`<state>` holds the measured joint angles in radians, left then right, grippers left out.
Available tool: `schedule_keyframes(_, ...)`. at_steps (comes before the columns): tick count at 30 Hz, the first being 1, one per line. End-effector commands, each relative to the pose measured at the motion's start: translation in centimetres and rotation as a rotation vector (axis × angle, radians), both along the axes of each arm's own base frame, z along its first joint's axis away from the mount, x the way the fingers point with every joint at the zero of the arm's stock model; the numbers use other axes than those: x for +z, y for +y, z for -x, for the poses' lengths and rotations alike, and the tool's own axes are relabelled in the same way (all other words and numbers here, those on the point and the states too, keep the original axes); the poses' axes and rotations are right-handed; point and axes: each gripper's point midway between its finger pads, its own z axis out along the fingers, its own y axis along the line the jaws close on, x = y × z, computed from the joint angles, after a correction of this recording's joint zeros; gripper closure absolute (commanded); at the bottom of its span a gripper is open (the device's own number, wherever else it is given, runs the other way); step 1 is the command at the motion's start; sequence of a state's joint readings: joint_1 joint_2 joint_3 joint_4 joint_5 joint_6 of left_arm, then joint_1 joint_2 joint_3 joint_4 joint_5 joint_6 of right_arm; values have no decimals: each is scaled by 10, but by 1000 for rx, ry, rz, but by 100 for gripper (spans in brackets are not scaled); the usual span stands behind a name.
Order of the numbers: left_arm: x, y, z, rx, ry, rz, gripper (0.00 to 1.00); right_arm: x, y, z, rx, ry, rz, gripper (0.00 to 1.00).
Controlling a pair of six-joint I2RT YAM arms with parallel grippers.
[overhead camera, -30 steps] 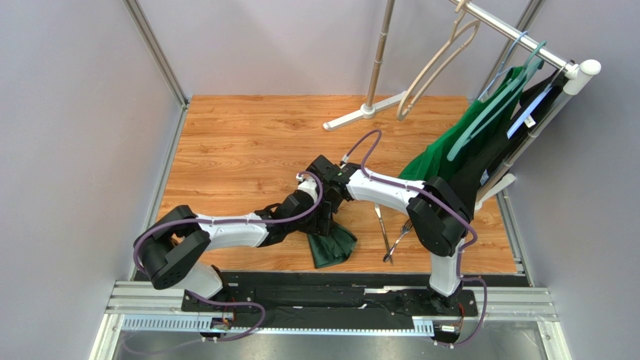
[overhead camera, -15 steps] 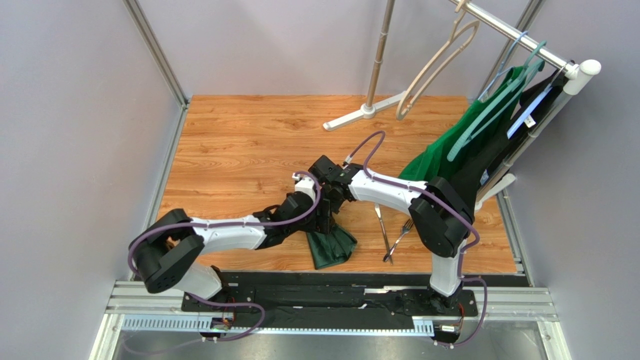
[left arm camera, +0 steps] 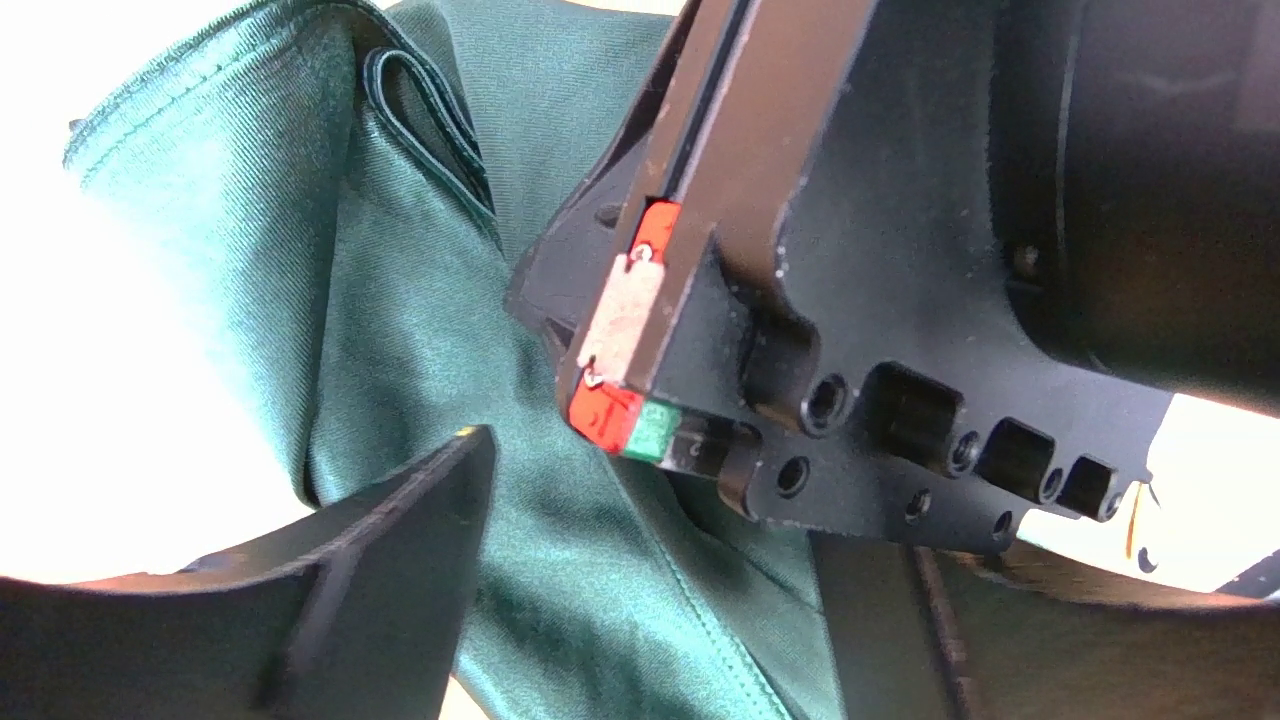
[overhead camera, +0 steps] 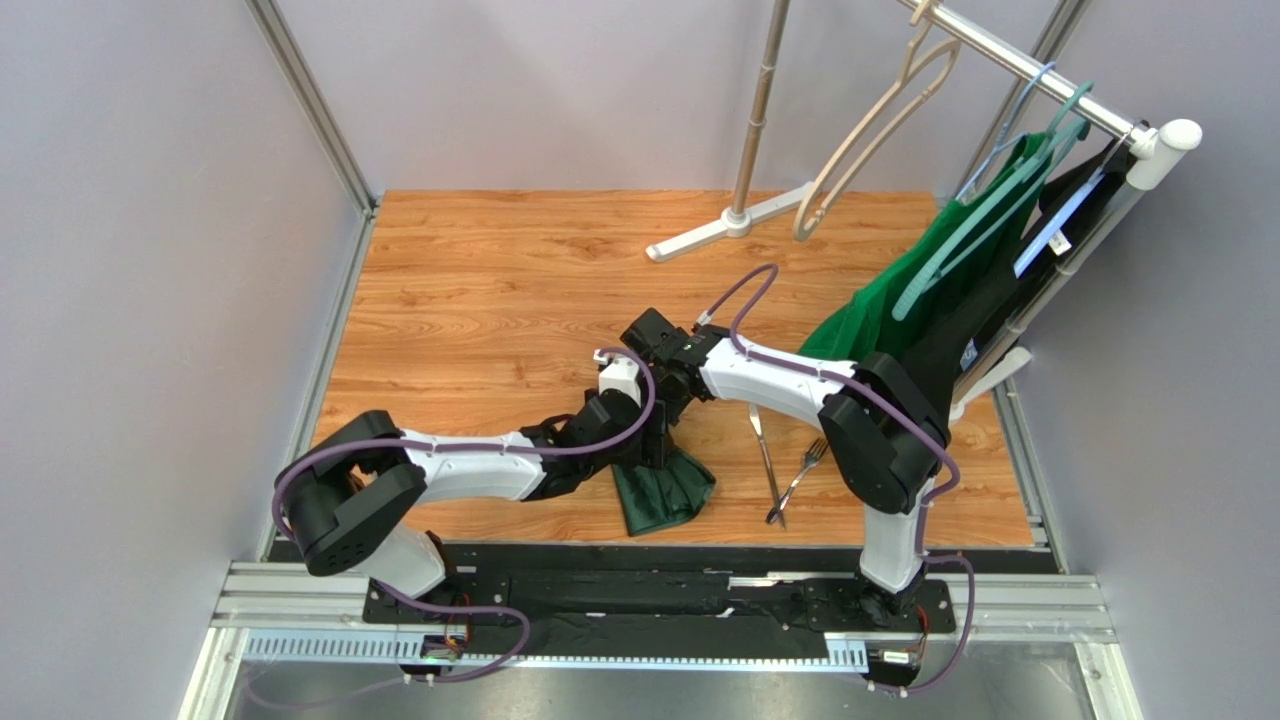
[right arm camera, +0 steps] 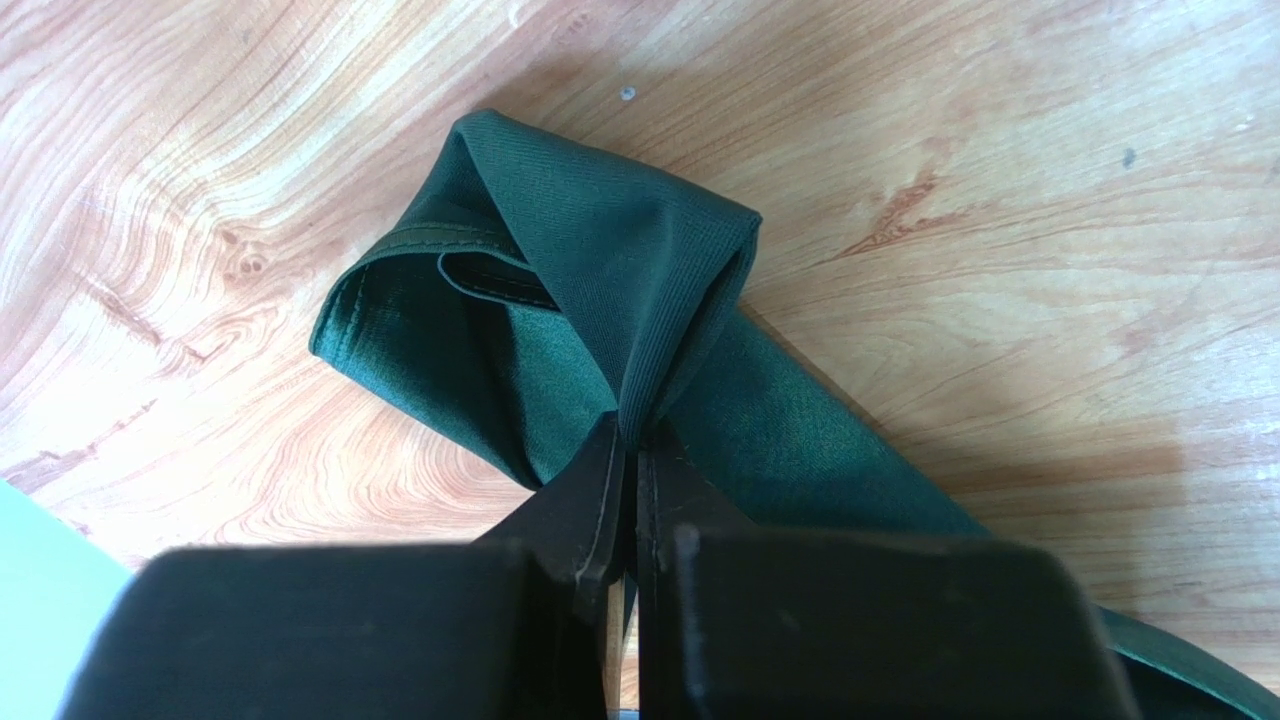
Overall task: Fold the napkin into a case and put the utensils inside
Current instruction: Fold the 2/3-rectangle-folded napkin at the center of the board.
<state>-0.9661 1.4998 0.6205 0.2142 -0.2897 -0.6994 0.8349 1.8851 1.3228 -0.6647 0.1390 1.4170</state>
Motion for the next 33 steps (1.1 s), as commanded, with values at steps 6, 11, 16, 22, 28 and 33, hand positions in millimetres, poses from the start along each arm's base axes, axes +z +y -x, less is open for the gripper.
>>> schedule_keyframes(6,12,3,-11,60,-50,79,43,17,17,13,100,-11,-28,89)
schedule_keyframes(11,12,13,-5,66,-54,87,65,19,17,9,212,-31,-16,84)
schedule_keyframes(16,30,5,7,-32,-70,144,49,22,17,1,405,-76,56,100)
schedule_keyframes(22,58,20,32,-105,-110,227,40,6,-21,-8,507,-123,270,100)
schedule_keyframes(28,60,79,30,111,-57,240,62,8,-36,-19,592,-164,375,100)
schedule_keyframes(33,31,120,16,300,103,206,76,9,-42,-25,642,-185,427,100)
